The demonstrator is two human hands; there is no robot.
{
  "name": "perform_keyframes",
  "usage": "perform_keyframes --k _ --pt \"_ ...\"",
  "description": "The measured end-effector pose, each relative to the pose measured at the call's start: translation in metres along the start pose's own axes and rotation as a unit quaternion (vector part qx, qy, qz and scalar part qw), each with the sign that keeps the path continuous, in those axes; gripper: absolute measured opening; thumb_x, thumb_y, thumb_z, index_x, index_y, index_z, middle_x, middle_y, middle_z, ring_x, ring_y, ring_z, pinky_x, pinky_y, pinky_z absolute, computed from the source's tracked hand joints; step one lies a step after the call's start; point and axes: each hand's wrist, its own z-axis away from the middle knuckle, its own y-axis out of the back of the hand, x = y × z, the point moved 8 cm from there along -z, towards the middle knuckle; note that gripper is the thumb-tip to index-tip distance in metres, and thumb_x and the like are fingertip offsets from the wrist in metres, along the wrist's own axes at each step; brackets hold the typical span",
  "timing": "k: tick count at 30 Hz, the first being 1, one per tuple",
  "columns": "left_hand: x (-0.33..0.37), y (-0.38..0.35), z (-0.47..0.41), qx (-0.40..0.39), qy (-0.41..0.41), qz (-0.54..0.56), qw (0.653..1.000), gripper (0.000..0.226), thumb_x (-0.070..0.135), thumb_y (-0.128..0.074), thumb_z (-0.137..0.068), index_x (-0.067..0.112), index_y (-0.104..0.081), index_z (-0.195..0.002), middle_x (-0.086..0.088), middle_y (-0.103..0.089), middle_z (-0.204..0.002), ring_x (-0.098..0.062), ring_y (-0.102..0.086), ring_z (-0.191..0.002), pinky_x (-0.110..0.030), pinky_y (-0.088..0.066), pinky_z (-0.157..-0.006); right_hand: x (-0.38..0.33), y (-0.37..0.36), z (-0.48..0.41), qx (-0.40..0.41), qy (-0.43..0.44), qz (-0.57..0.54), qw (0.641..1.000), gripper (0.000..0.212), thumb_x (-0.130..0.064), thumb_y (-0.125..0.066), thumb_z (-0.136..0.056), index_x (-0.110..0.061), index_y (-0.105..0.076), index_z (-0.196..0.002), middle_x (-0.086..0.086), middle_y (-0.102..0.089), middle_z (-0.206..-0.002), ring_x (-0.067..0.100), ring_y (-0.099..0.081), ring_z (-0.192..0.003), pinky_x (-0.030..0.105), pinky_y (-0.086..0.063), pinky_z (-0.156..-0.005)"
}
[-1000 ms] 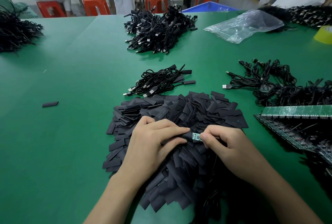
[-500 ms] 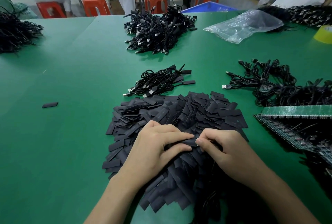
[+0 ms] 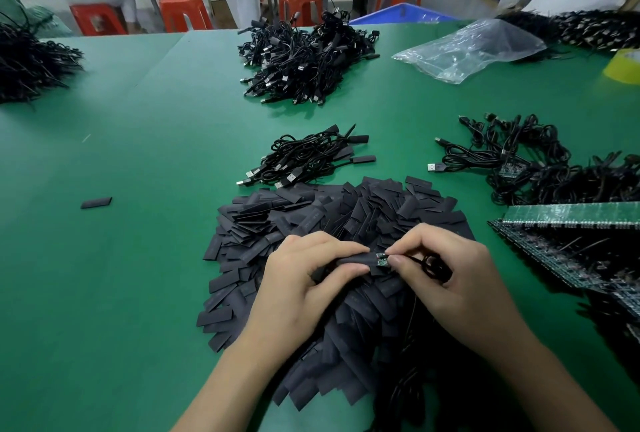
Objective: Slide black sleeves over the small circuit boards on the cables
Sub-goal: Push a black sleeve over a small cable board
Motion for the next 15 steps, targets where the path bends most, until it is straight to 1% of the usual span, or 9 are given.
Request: perform_keyframes --k 2,5,7,8,12,15 --pt "-0.0003 -0.0018 0.0003 -0.002 0.01 0.015 1.0 0.018 0.032 -0.075 -0.089 0.024 -0.08 -0.104 0.014 -0.072 -0.096 -0.006 -0.066 -0.092 -0.041 -0.049 -0.086 -0.0027 0.0009 -0.0005 0.006 0.017 0.012 1.0 0.005 -0.013 -0.072 -0.088 -0.018 -0.071 -0.085 -0.016 -0.067 -0.082 0.003 -0.064 -0.08 0.01 -0.042 -0.07" --pt "-0.0008 -0.0037 0.0004 -0.003 0.023 0.032 0.999 0.018 0.028 -0.076 -0.088 0.021 -0.08 -0.104 0.012 -0.073 -0.095 -0.01 -0.069 -0.091 -0.043 -0.052 -0.085 -0.0056 0.0002 0.0002 0.011 0.041 0.025 0.999 0.006 -0.013 -0.071 -0.089 -0.018 -0.071 -0.086 -0.014 -0.066 -0.084 0.006 -0.064 -0.079 0.019 -0.047 -0.068" --pt "-0.0007 -0.0047 0.0004 -0.004 0.03 0.04 0.999 0.017 0.026 -0.076 -0.088 0.02 -0.08 -0.104 0.013 -0.074 -0.096 -0.01 -0.069 -0.093 -0.038 -0.053 -0.086 -0.0055 0.0 0.0006 0.014 0.053 0.03 0.998 0.007 -0.012 -0.07 -0.091 -0.018 -0.071 -0.087 -0.014 -0.065 -0.085 0.008 -0.064 -0.077 0.024 -0.048 -0.067" --pt "-0.0006 -0.0049 0.0006 -0.003 0.032 0.042 0.999 0.017 0.026 -0.076 -0.089 0.02 -0.08 -0.105 0.013 -0.074 -0.097 -0.009 -0.069 -0.093 -0.035 -0.053 -0.086 -0.0056 0.0 0.0007 0.015 0.06 0.03 0.998 0.007 -0.012 -0.07 -0.091 -0.018 -0.071 -0.088 -0.014 -0.065 -0.086 0.008 -0.064 -0.077 0.024 -0.048 -0.067" --pt "-0.0036 -0.0044 0.0002 0.002 0.047 0.064 0.997 0.015 0.022 -0.077 -0.09 0.019 -0.08 -0.105 0.011 -0.074 -0.097 -0.012 -0.069 -0.095 -0.025 -0.052 -0.085 -0.0065 -0.0001 0.0009 0.013 0.081 0.033 0.996 0.006 -0.014 -0.069 -0.093 -0.016 -0.074 -0.092 -0.013 -0.068 -0.091 0.003 -0.066 -0.087 0.02 -0.05 -0.076" --pt "-0.0042 -0.0041 0.0004 0.003 0.048 0.071 0.996 0.016 0.017 -0.077 -0.09 0.02 -0.08 -0.105 0.011 -0.074 -0.098 -0.012 -0.069 -0.096 -0.021 -0.05 -0.085 -0.0073 -0.0002 0.0017 0.013 0.093 0.047 0.994 0.006 -0.014 -0.069 -0.093 -0.016 -0.075 -0.093 -0.012 -0.069 -0.093 0.001 -0.066 -0.091 0.02 -0.051 -0.079"
